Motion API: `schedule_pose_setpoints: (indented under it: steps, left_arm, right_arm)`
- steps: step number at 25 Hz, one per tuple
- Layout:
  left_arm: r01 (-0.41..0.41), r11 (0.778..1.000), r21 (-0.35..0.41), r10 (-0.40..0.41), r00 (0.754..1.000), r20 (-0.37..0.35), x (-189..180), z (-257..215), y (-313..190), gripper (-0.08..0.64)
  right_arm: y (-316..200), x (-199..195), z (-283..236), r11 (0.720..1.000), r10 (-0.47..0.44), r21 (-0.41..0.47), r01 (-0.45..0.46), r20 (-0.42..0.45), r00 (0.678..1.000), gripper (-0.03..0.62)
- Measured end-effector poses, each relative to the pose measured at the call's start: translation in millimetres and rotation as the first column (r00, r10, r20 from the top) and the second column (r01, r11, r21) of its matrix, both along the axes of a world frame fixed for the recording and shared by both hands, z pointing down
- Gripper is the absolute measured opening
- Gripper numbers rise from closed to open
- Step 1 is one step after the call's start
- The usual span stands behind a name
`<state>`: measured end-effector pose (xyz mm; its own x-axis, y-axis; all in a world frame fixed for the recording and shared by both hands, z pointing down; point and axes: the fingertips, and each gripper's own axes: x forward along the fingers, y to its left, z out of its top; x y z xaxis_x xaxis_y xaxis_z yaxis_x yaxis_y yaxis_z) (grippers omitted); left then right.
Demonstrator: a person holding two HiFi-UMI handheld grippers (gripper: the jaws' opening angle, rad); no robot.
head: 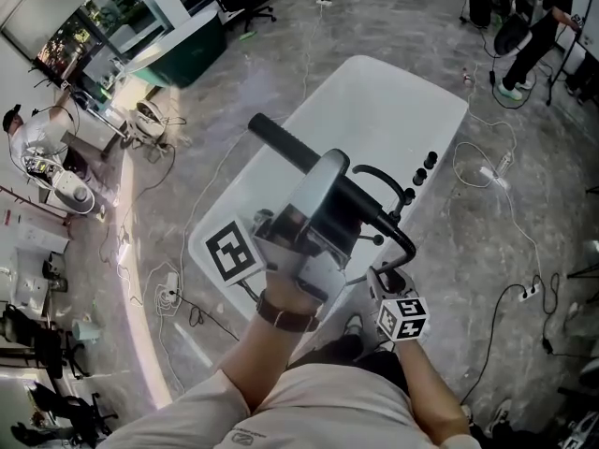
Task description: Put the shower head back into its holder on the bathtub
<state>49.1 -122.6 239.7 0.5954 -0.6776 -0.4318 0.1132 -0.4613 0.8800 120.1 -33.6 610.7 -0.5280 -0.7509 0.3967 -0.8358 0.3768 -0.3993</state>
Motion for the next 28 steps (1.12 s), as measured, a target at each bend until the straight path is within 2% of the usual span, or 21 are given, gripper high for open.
schedule_pose_setpoints:
  steps: [11, 14, 16, 23, 26, 28]
  left_arm:
    - [0.038, 0.999, 0.006, -0.037, 0.997, -0.066, -29, -20, -12, 0.117]
    - [0.062, 0.998, 0.01, -0.061, 0.995, -0.073, -39, -19, -15, 0.117]
    - [0.084, 0.996, 0.003, -0.083, 0.994, -0.073, -50, -14, -18, 0.117]
    - [0.169, 0.984, -0.048, -0.172, 0.984, -0.055, -90, 11, -31, 0.117]
    - [0.209, 0.975, -0.069, -0.21, 0.978, -0.006, -102, 28, -40, 0.115]
    - [0.235, 0.969, -0.081, -0.232, 0.972, 0.048, -106, 43, -45, 0.115]
  right_arm:
    - [-11, -14, 32, 0.997, -0.034, -0.065, 0.034, 0.004, 0.999, 0.13]
    - [-12, -13, 34, 0.996, -0.041, -0.077, 0.043, 0.02, 0.999, 0.08]
    - [-9, -10, 35, 0.995, -0.033, -0.095, 0.036, 0.038, 0.999, 0.072]
    - [-6, 35, 26, 0.983, 0.098, -0.167, -0.077, 0.127, 0.987, 0.069]
    - [-10, 70, 16, 0.968, 0.199, -0.186, -0.166, 0.176, 0.964, 0.069]
    - [-14, 97, 5, 0.954, 0.271, -0.191, -0.232, 0.22, 0.937, 0.069]
